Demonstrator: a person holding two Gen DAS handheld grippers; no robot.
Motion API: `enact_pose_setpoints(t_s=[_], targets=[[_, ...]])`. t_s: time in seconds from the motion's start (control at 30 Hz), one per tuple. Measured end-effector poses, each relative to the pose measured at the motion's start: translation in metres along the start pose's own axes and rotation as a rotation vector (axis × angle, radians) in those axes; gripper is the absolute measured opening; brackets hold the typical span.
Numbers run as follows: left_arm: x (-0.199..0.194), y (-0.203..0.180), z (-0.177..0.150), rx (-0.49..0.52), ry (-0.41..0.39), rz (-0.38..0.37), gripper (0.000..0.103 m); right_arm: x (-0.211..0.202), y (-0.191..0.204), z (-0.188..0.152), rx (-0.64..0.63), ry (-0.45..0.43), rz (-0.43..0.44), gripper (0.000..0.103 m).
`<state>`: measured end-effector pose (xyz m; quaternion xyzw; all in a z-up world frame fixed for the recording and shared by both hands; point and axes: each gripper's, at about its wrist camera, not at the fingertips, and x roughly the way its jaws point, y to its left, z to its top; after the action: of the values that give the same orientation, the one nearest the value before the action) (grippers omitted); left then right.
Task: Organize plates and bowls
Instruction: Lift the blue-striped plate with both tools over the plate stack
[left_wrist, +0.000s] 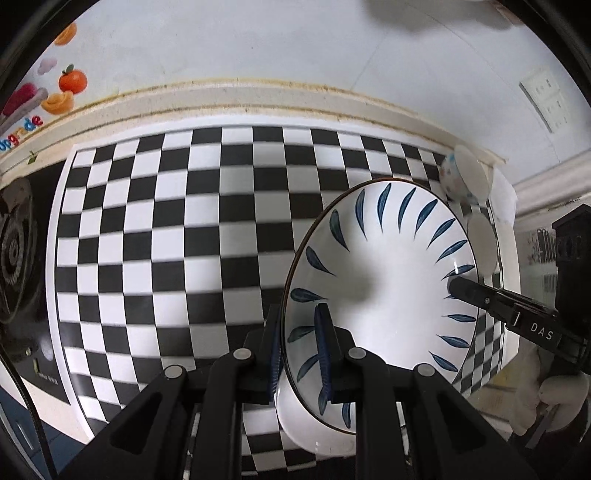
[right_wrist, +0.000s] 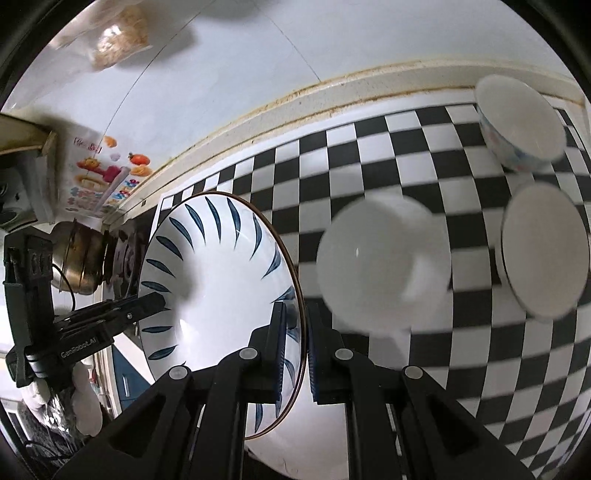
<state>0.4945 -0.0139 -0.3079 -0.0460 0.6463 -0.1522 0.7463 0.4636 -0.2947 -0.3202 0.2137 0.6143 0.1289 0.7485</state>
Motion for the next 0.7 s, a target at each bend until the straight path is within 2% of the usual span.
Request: enact_pose_setpoints(t_s=[0.33,0.7], targets=[[0.025,-0.003,-0.05,0.007,0.082,-0.01,0.015,0.009,-0.02,-0.065,0.043,0.033,0.001,0.012],[0.053,-0.012,-0.08,0.025,0.145,-0.004,0.015,0.023,-0.04,-0.1,0.061,0.068,-0.037,0.011]])
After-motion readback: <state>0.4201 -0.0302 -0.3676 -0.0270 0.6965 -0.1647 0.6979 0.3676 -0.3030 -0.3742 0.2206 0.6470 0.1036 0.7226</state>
